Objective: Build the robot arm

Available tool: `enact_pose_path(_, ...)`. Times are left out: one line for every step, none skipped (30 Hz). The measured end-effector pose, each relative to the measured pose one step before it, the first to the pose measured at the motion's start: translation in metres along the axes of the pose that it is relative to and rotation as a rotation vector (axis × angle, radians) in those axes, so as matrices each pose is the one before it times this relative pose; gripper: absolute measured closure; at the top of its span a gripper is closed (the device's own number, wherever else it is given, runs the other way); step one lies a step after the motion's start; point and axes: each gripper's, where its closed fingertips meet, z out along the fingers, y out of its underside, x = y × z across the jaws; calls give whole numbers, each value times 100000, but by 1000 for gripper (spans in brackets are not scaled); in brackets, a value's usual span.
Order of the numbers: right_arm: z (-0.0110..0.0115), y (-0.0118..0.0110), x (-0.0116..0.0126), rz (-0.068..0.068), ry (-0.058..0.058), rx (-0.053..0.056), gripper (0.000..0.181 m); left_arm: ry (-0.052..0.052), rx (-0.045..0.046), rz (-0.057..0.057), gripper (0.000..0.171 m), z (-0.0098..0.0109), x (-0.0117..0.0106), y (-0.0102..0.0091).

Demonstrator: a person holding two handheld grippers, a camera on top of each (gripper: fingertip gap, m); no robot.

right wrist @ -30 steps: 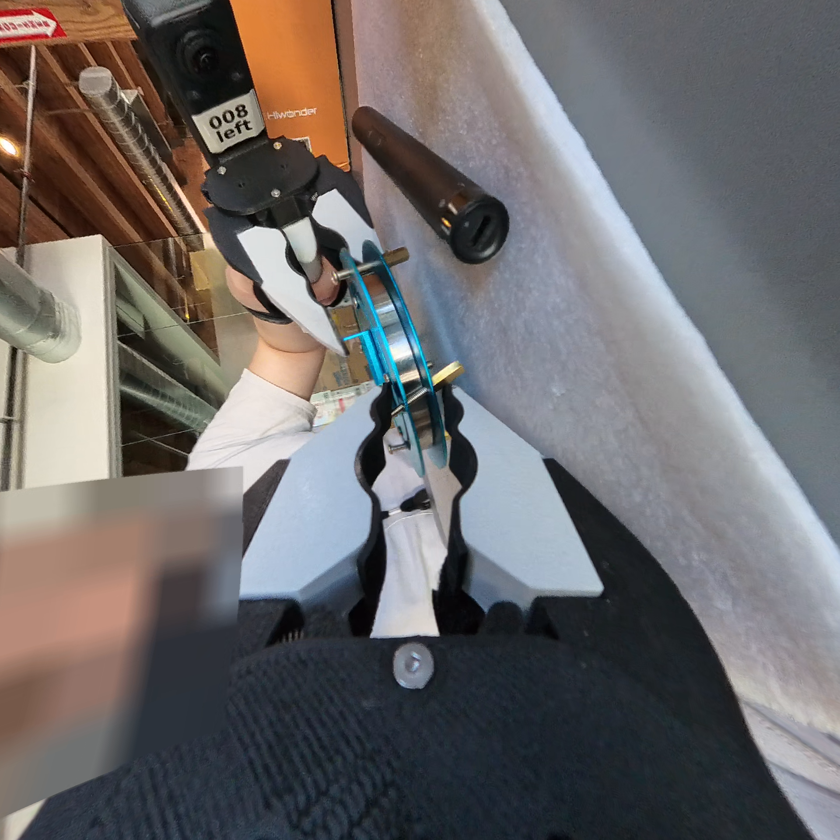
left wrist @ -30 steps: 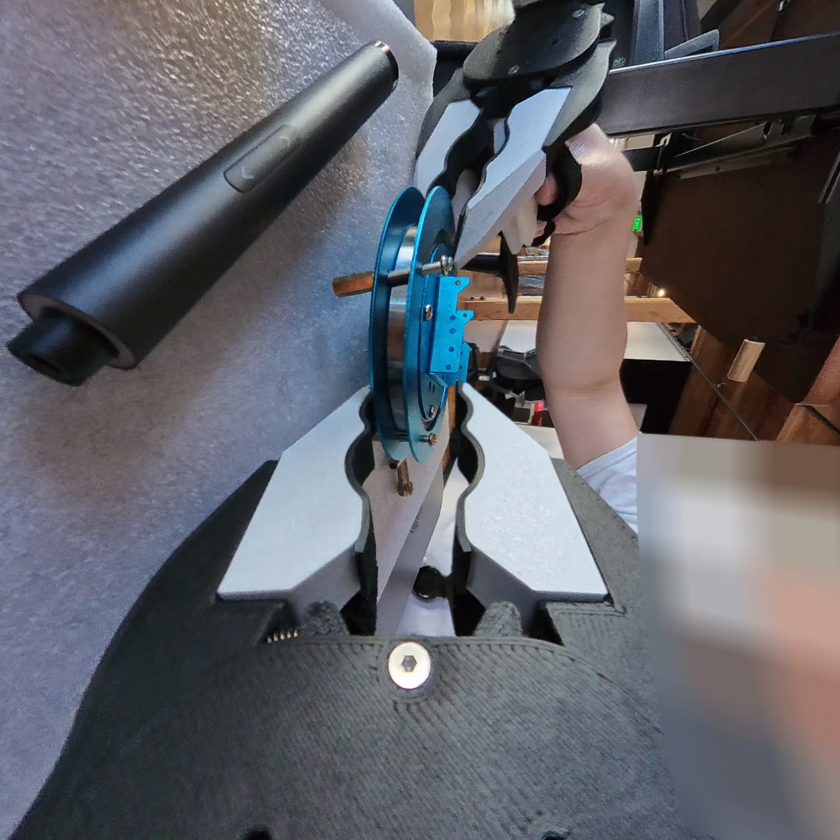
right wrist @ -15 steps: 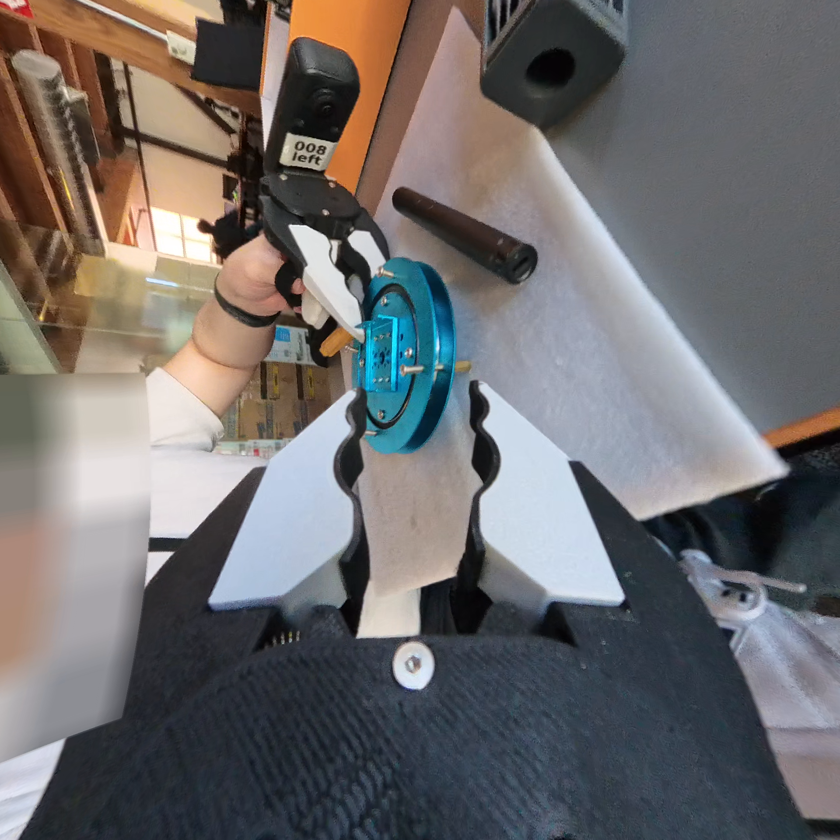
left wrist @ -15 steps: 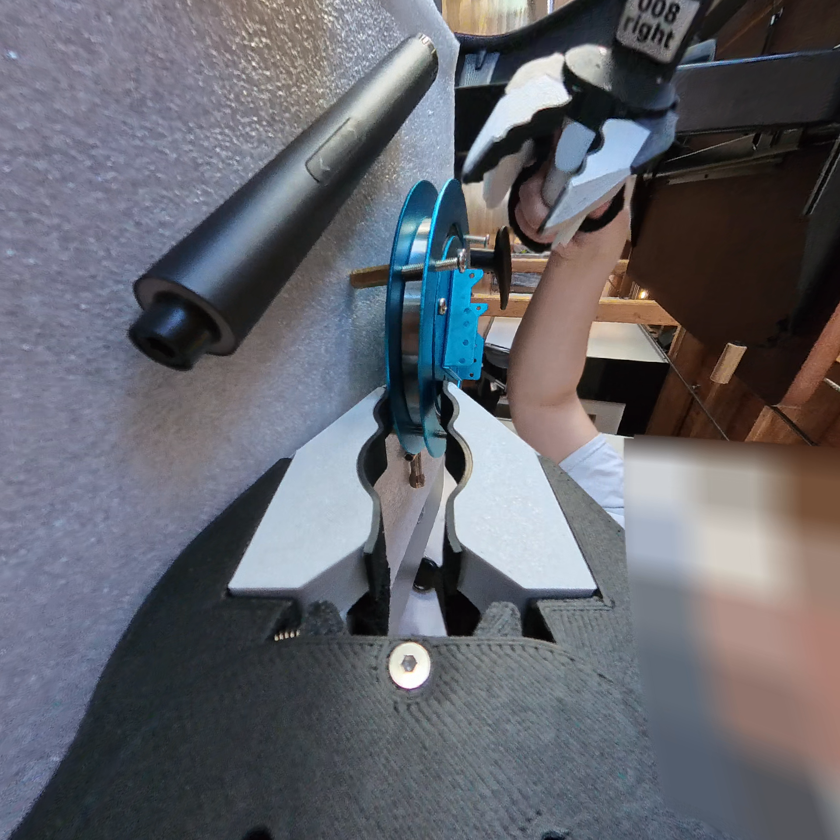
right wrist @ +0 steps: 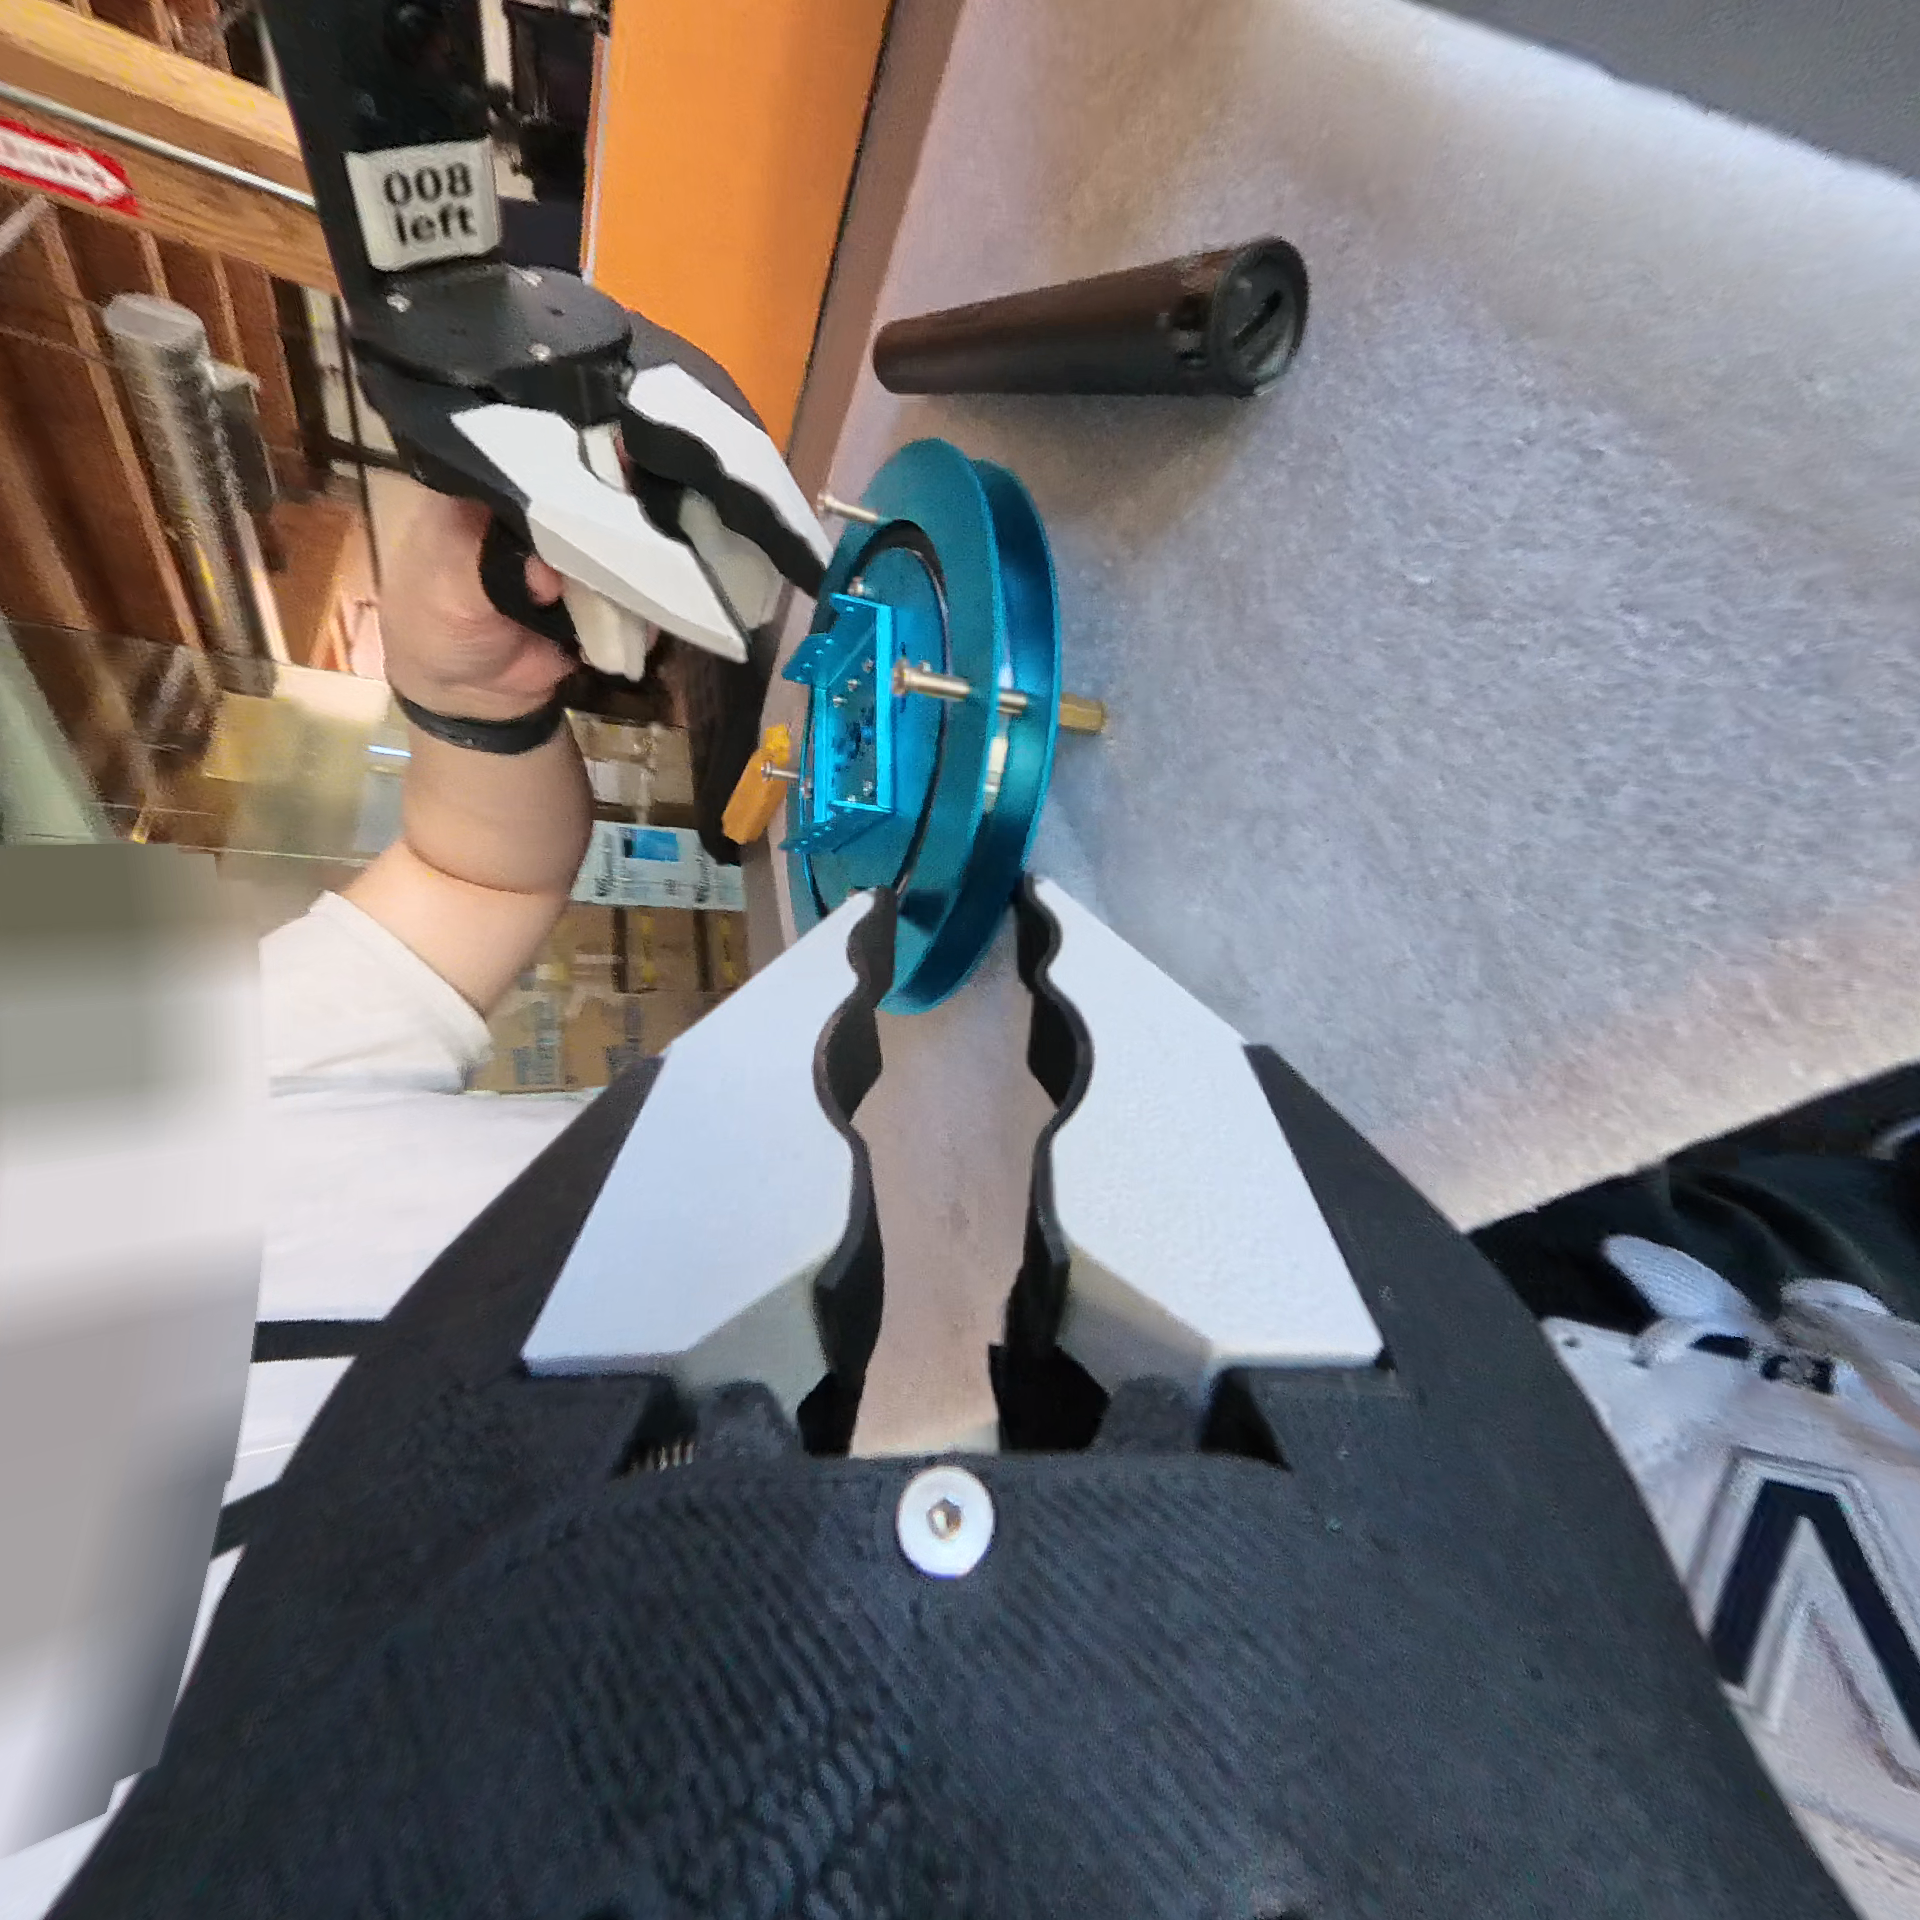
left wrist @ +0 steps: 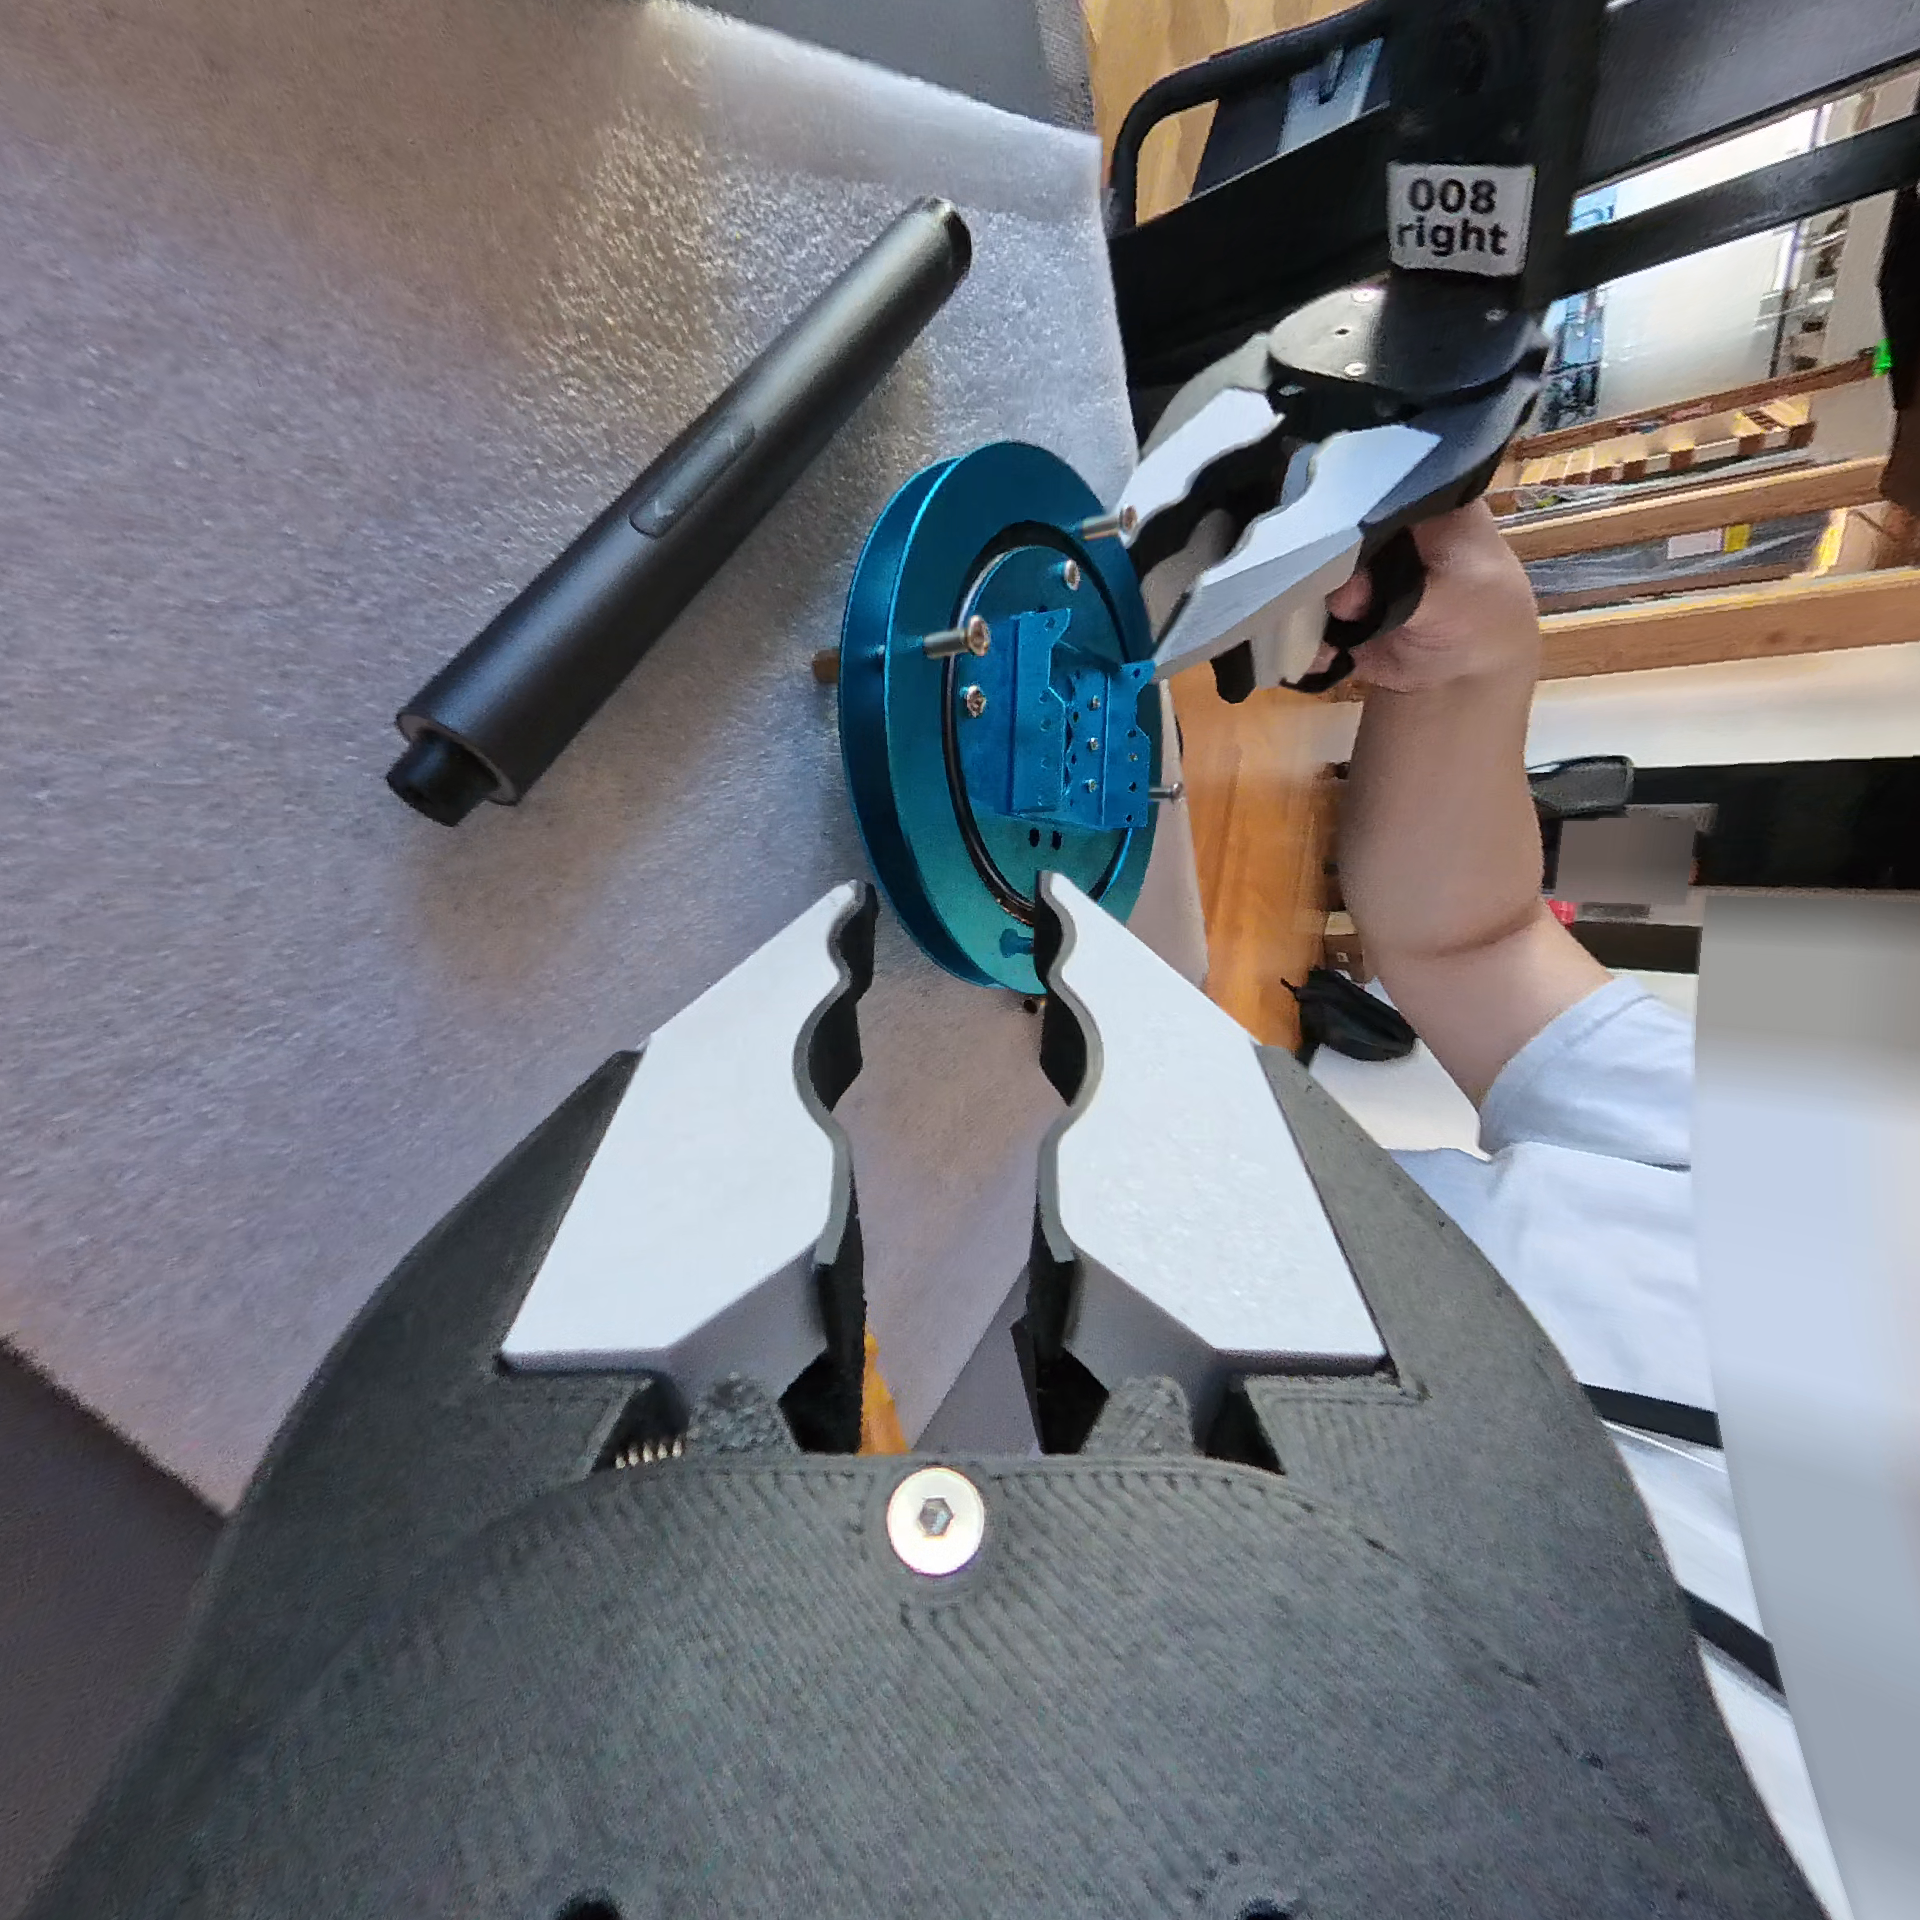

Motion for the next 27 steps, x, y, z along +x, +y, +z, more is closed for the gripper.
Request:
enact_pose_path(-24,-4,12,1998,-2027,589,161,2305,-463,-790,143,356,154,139)
enact_pose_path(-143,-85,29,651,-1163,1117,162,1014,-157,-722,145,308,-46,97)
enact_pose_path(-210,42,18,639,-603,150,163,-677,54,251,153,163,-256,32)
enact_pose_path(-169,54,17,388,171,83,163,-1142,-295,856,158,83,-244,64)
enact_pose_path(-79,19,15,-101,1025,284,164,-315,-245,432,158,35,-69,22)
enact_pose_path(31,10,-17,-212,1281,-73,163,-32,-150,-490,159,-8,-10,5)
enact_pose_path(124,29,-15,-1336,1530,-634,163,-254,-159,-377,159,-22,-41,-17)
enact_pose_path(164,83,-32,-1467,1331,-1070,161,-346,85,-10,159,-65,-76,-75)
enact_pose_path(139,127,-72,92,915,-1193,160,-69,-27,-316,159,-56,-40,-52)
enact_pose_path(52,83,-46,-216,1274,-1040,160,199,-353,-540,159,-13,6,28)
enact_pose_path(-48,-5,18,-2212,2013,-447,160,132,-358,-229,159,5,7,56)
enact_pose_path(-132,-105,89,-2970,2516,559,159,114,-71,106,159,1,29,23)
enact_pose_path(-219,-221,113,-3382,2620,1468,159,43,-65,483,159,-27,43,50)
enact_pose_path(-300,-293,155,-4919,3066,2218,158,-408,268,941,158,-120,1,25)
enact_pose_path(-360,-379,30,-6384,2665,2885,155,-673,1435,1400,154,-252,5,-90)
enact_pose_path(-451,-470,-111,-7327,2284,3634,151,238,2617,1924,152,-368,224,-243)
enact_pose_path(-512,-503,-106,-8195,2911,3820,148,722,2876,3161,149,-433,434,-269)
enact_pose_path(-503,-482,-135,-8804,3230,3491,146,-289,2141,5320,149,-421,434,-201)
enact_pose_path(-406,-511,-292,-9332,2655,3325,146,-1972,1008,7665,148,-354,294,-119)
enact_pose_path(-270,-567,-519,-10157,1622,3493,146,-3993,131,9183,146,-252,12,-83)
enact_pose_path(-83,-494,-563,-10090,1348,3058,146,-5233,156,9019,144,-129,-230,-109)
enact_pose_path(111,-295,-504,-9157,1220,1660,146,-3460,1050,7479,142,12,-46,-212)
enact_pose_path(276,-34,-380,-7189,1035,-330,148,255,1919,4833,143,123,424,-309)
enact_pose_path(366,166,-263,-4043,574,-1791,152,2173,2073,1818,145,161,559,-330)
enact_pose_path(422,231,-371,-1261,-1115,-2008,153,1617,1568,108,146,187,333,-249)
enact_pose_path(412,263,-433,188,-2221,-1915,154,293,646,318,147,191,53,-78)
enact_pose_path(308,267,-159,244,-817,-1601,157,-1003,-767,1471,147,205,-135,173)
